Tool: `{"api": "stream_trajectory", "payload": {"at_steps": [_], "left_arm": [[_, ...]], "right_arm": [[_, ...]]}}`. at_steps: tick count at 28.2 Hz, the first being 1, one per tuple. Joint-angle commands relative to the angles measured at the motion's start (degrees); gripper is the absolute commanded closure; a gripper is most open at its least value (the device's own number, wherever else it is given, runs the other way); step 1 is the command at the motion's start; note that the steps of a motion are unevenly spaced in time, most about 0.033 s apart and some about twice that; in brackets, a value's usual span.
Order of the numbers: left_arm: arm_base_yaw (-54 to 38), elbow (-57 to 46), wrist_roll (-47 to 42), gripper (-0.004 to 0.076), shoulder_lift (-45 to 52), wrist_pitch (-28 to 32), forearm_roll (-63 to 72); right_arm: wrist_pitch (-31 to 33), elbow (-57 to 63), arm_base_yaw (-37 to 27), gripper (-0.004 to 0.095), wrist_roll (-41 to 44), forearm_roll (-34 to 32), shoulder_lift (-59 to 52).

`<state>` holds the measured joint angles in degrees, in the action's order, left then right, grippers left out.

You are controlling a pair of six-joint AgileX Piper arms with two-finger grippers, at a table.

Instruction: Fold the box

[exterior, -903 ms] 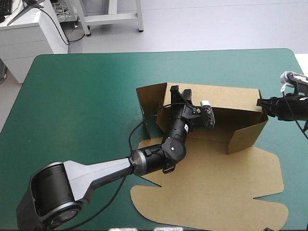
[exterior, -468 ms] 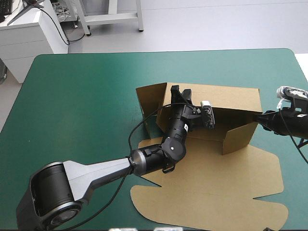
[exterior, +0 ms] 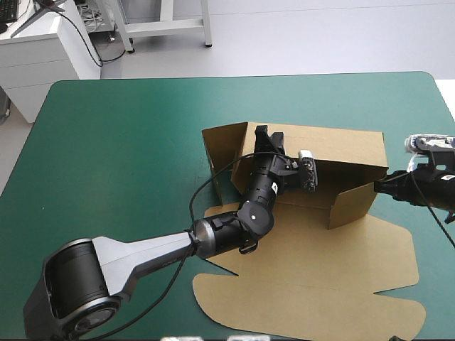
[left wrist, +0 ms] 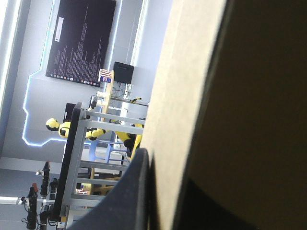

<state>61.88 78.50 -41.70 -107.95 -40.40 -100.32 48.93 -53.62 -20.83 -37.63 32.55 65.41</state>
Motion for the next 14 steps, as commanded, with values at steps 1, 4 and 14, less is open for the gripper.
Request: {"api": "stream_trajectory", "payload": {"at_steps": [1, 4, 14], "left_arm": [[0.3, 0.9, -1.3, 0.0732, 2.1, 2.3, 2.8], [0.3, 0.9, -1.3, 0.0732, 1.5, 2.3, 2.8], [0.3, 0.9, -1.3, 0.0732, 0.9, 2.4, 2.6]], "right_arm": [[0.4, -1.2, -0.2, 0.0562, -1.2, -0.4, -1.2], [0.6, -1.2, -0.2, 0.0562, -1.2, -2.5, -1.2], [3.5, -1.2, -0.2, 0.0562, -12.3, 1.3, 1.9]]}}
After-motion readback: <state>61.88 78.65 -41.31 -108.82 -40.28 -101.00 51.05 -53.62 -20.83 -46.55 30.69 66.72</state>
